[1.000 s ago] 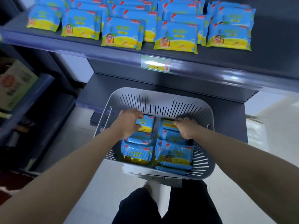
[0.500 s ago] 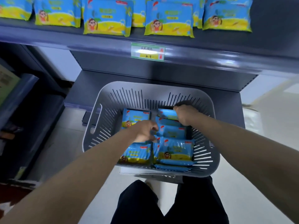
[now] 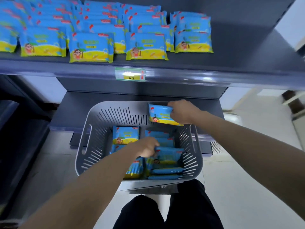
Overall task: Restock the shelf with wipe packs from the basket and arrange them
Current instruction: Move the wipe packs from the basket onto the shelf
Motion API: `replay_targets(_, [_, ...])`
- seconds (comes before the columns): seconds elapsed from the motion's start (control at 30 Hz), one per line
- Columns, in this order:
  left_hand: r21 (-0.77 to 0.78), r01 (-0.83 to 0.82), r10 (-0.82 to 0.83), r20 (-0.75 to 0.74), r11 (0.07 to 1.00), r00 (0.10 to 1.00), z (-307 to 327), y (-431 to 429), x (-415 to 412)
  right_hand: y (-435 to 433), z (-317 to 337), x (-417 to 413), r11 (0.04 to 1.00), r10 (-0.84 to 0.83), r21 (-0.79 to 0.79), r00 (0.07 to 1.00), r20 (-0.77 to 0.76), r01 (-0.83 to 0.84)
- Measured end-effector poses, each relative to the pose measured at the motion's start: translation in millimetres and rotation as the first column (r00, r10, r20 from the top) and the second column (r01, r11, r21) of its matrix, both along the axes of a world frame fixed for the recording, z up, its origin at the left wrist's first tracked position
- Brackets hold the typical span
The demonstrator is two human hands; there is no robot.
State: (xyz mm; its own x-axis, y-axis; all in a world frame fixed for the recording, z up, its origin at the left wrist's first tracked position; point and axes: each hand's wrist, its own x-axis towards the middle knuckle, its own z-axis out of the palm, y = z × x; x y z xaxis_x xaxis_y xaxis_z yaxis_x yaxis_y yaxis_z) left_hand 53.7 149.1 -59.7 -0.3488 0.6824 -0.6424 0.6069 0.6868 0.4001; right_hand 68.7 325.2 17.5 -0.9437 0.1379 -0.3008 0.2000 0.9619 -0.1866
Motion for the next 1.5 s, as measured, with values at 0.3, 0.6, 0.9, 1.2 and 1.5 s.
replay_targets(0.3, [0.251,-0.116,0.145,-0.1,0.961,0.984,118,1,-38,30,134,-8,0.974,-0.083,-0.226,0.962,-0.259,0.023])
replay_targets(0.6, [0.626,-0.159,0.295,-0.118,0.763,0.948,218,21,-71,120,205,-41,0.945,-0.3,-0.228,0.901,-0.313,0.235])
replay_targets(0.9, [0.746,-0.413,0.446,0.175,0.522,0.878,244,66,-94,164,163,-79,0.986,-0.147,-0.108,0.964,-0.22,0.125])
replay_targets(1.2, [0.684,-0.49,0.541,0.163,0.541,0.825,238,111,-124,202,155,-131,0.994,-0.101,-0.071,0.961,-0.256,0.085])
replay_targets(1.5, [0.656,-0.642,0.666,0.276,0.397,0.694,222,146,-147,223,146,-150,0.983,-0.154,-0.147,0.932,-0.327,0.111])
